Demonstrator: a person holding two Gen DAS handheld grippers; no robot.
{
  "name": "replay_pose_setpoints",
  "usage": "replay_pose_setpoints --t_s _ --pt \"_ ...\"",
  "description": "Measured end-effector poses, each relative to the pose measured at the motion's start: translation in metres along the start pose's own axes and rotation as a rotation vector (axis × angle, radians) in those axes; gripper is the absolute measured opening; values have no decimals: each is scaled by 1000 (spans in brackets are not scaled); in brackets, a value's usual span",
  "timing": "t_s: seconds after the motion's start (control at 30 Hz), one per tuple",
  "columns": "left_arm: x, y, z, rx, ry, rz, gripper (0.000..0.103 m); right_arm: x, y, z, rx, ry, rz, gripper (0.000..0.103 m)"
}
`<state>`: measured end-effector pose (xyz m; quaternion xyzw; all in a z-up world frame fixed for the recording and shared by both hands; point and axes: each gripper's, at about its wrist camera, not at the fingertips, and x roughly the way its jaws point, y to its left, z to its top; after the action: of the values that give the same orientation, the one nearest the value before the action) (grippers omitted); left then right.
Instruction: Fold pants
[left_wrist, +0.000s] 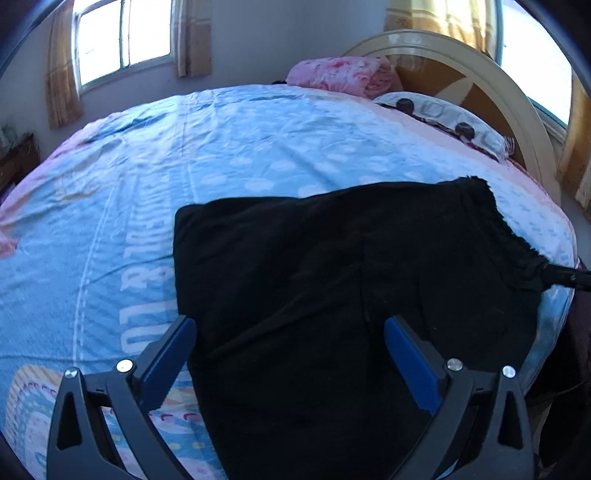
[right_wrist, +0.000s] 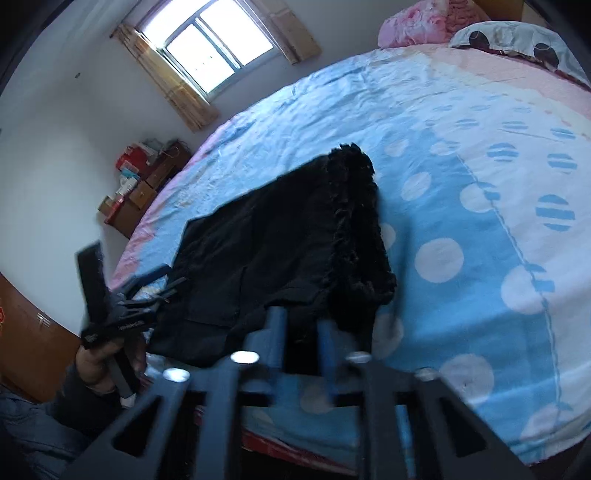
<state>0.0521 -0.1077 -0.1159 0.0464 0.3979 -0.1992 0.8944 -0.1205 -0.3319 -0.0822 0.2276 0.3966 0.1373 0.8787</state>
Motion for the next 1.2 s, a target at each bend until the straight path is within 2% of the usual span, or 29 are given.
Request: replay_pose_setpoints --t_s 0.07,0.17,0.43,0.53,0.63,0.67,0.77,0.87,0.97,1.03,1.07,1.2 --pt "-1 -1 0 4 -8 -1 103 -10 4 3 -27 -29 -36 8" --pt "1 -4 -1 21 7 3 103 -9 2 1 -55 10 -117 7" --pt "0 -3 -3 12 4 -1 103 4 -9 -9 -50 73 -155 8" --pt "-18 -3 -3 9 -33 -16 103 -15 -6 -7 -19 43 -120 12" --pt "-28 -6 -7 42 -56 44 103 -38 2 -7 -62 -27 -244 13" --pt "-27 -7 -8 52 -58 57 103 -45 7 -5 -67 -63 -240 13" --pt "-16 -7 -9 54 -25 90 103 -47 28 0 -89 -110 -138 14" --pt "-6 -7 -11 41 2 88 103 -18 52 2 -160 -52 -71 33" --pt "-3 -4 -14 25 11 74 103 17 62 -3 -204 24 -70 33" --pt "-1 -3 -14 16 21 58 103 36 54 -8 -195 76 -137 33" --pt "-1 -2 -14 16 23 55 103 42 49 -12 -187 92 -141 33" --pt "1 -3 -15 12 24 50 103 45 28 -15 -135 98 -69 30"
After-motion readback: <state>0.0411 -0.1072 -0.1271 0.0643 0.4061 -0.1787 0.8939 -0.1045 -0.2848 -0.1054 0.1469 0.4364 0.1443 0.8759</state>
